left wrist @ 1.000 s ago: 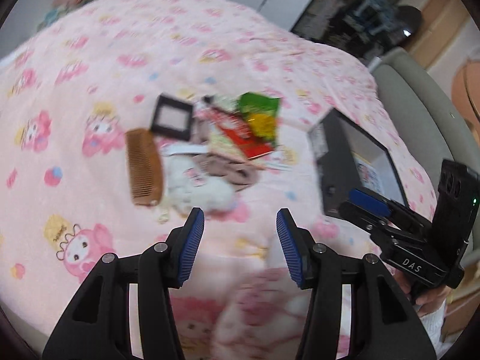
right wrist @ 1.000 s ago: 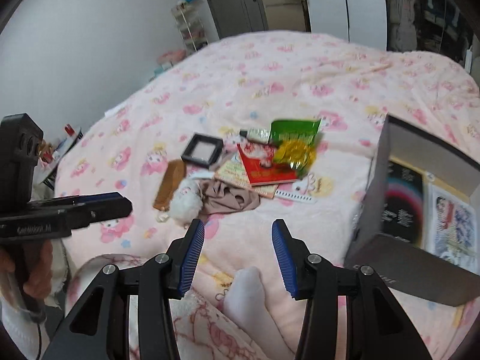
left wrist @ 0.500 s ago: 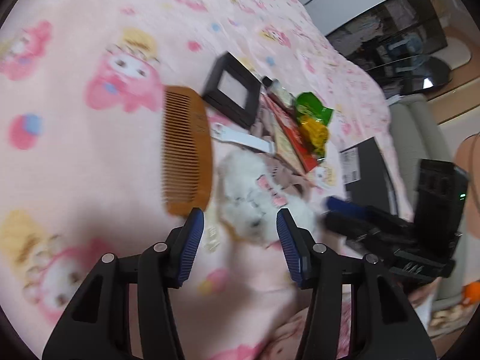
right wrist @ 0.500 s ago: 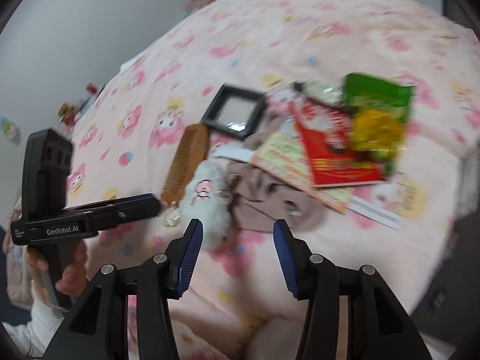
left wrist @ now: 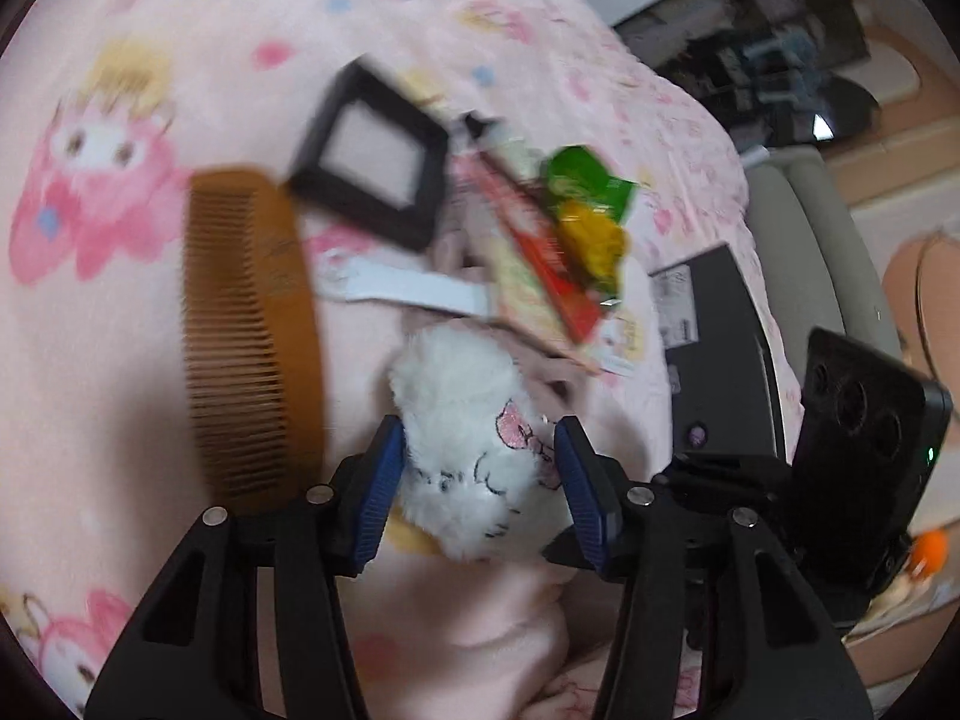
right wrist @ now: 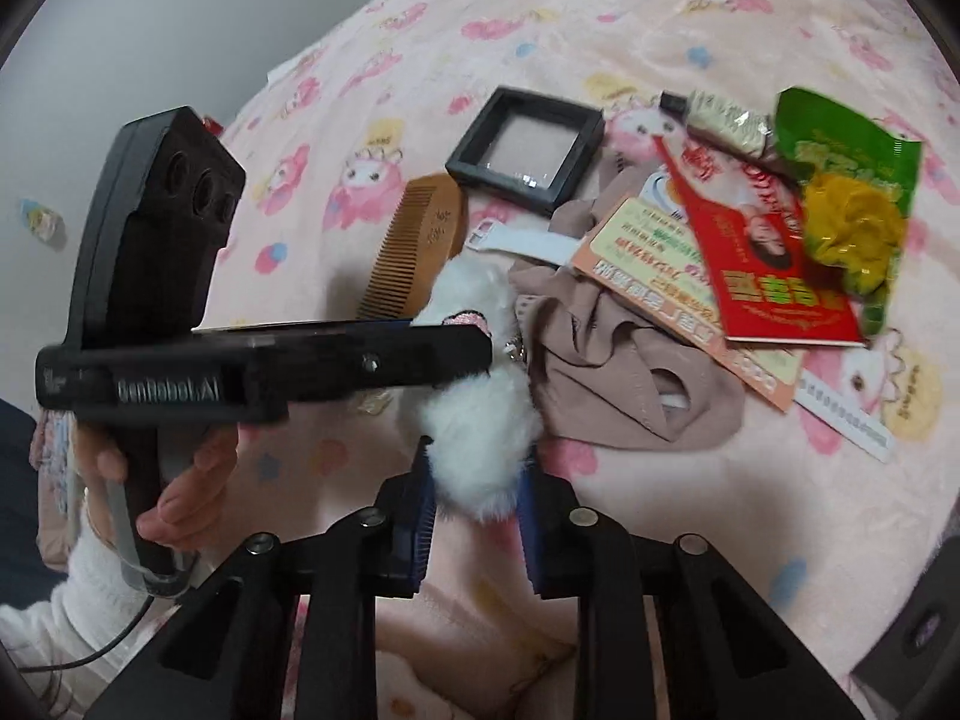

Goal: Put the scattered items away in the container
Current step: 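Grasp the white fluffy plush keychain with the right gripper and lift it, then carry the plush keychain toward the black box with the right gripper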

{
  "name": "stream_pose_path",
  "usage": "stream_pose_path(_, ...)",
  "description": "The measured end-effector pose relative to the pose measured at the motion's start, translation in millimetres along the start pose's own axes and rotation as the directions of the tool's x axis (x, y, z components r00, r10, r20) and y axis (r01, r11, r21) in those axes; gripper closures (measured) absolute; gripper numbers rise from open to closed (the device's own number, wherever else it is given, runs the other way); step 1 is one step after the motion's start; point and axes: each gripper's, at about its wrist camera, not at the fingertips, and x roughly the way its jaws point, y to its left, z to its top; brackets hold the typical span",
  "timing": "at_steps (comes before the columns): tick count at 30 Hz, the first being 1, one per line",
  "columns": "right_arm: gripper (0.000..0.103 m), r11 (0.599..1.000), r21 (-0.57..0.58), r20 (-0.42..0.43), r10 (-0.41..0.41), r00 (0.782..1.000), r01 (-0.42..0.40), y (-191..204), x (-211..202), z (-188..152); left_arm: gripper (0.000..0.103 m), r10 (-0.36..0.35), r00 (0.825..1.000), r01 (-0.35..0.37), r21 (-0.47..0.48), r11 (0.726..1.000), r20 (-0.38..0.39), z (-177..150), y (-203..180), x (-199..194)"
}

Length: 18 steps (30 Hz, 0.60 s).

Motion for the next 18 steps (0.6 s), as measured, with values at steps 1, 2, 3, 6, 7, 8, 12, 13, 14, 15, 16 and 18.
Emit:
stream_pose_path(1, 0.082, 1.000, 0.004, 0.017, 0.004, 1.000, -0.005, 0, -6, -1, 0.052, 0.004, 1.000, -0.005, 0.023, 1.000, 0.017, -1, -10, -7)
stream_pose_path(2, 0.082, 1.000, 0.011, 0.048, 0.013, 0.999, -0.013, 1, -16, -3, 0.052, 0.007, 0.999, -0.009, 0.044, 0.999, 0.034, -1, -18, -14)
stream_pose_path(3, 0.082, 1.000, 0.016, 0.075, 0.021, 0.997, -0.023, 2, -24, -4, 0.052, 0.009, 0.999, -0.012, 0.062, 0.998, 0.050, -1, -26, -23)
stream_pose_path(6, 0.082, 0.998, 0.024, 0.167, 0.060, 0.984, -0.065, 11, -54, -14, 0.052, -0.001, 0.997, -0.008, 0.112, 0.994, 0.079, -3, -55, -51)
stream_pose_path(7, 0.082, 0.997, 0.023, 0.197, 0.067, 0.978, -0.072, 14, -66, -19, 0.052, -0.005, 0.996, -0.006, 0.128, 0.992, 0.084, -5, -64, -58)
stream_pose_path(8, 0.082, 0.997, 0.021, 0.229, 0.069, 0.971, -0.076, 17, -80, -25, 0.052, -0.007, 0.996, -0.006, 0.149, 0.989, 0.090, -8, -75, -65)
stream_pose_path(12, 0.082, 0.997, 0.028, 0.335, 0.055, 0.941, -0.068, 24, -131, -55, 0.052, -0.027, 0.995, 0.002, 0.255, 0.967, 0.094, -23, -137, -77)
stream_pose_path(13, 0.082, 0.998, 0.034, 0.366, 0.034, 0.930, -0.050, 22, -149, -69, 0.052, -0.040, 0.996, 0.016, 0.286, 0.958, 0.078, -27, -159, -74)
stream_pose_path(14, 0.082, 0.998, 0.042, 0.385, 0.019, 0.923, -0.038, 21, -160, -79, 0.052, -0.050, 0.997, 0.029, 0.305, 0.952, 0.061, -31, -175, -69)
stream_pose_path(15, 0.082, 0.998, 0.055, 0.404, 0.001, 0.915, -0.026, 17, -172, -89, 0.052, -0.055, 0.998, 0.038, 0.321, 0.946, 0.044, -36, -188, -64)
stream_pose_path(16, 0.082, 0.997, 0.080, 0.427, -0.026, 0.904, -0.010, 11, -188, -107, 0.052, -0.055, 0.998, 0.049, 0.347, 0.936, 0.008, -43, -208, -51)
stream_pose_path(18, 0.082, 0.993, 0.120, 0.443, -0.069, 0.894, 0.017, 2, -205, -135, 0.052, -0.052, 0.997, 0.068, 0.380, 0.922, -0.051, -56, -238, -24)
